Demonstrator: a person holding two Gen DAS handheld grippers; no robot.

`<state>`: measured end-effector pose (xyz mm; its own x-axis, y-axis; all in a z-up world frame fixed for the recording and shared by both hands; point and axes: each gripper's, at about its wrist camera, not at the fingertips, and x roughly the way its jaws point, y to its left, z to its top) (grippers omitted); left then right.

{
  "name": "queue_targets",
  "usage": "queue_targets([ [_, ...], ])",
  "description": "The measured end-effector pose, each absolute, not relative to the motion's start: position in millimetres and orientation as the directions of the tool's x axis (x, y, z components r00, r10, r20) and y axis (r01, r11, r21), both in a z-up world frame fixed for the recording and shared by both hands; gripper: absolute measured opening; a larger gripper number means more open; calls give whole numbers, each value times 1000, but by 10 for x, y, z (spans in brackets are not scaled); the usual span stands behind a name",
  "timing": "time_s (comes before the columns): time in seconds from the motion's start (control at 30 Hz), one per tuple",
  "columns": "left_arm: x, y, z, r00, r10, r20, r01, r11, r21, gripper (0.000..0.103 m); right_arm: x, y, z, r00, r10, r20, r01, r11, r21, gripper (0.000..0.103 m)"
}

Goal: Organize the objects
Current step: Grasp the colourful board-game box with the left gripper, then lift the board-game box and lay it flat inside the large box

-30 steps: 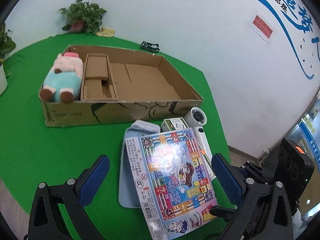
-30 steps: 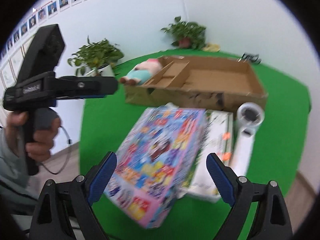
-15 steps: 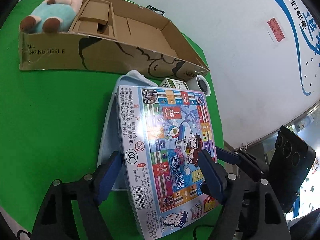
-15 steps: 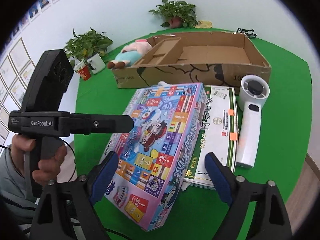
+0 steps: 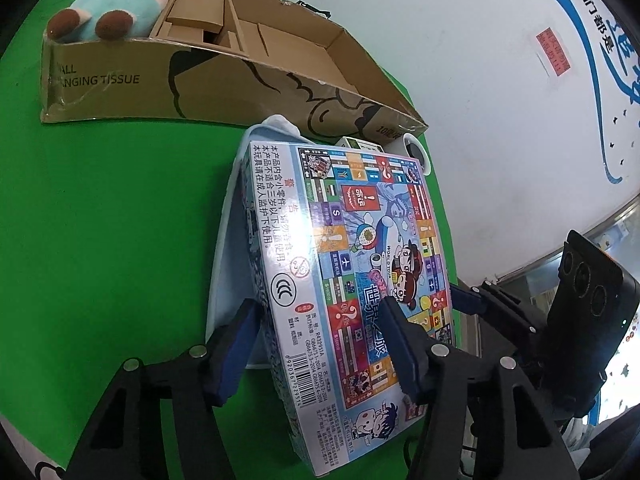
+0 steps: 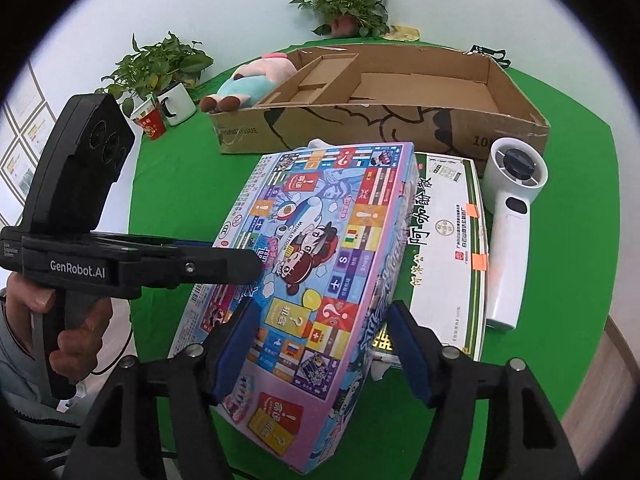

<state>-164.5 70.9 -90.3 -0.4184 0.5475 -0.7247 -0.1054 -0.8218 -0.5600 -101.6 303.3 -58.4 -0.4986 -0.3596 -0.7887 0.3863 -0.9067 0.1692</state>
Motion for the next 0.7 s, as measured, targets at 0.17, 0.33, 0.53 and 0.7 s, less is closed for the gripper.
queue_targets([
  [0.17,-1581,755,-808,-450,500,-740,-126,-856,-502,57,-1031,3018,-585,-505,-361,-784,373,-910,178,66],
  [0.33,-1506,734,-682,-487,484,-727,-133,-864,-486,57,-980,3034,-473,-577,-359,-733,357,-919,169,60],
  [0.53,-1503,765,-507,-551,436,-712,-134,-888,-441,52,-987,3053,-367,-623,-358,-696,353,-922,159,59],
  [0.7,-1585,925,-296,-615,383,-689,-149,-915,-376,52,-985,3061,-232,-683,-346,-643,341,-930,138,59],
])
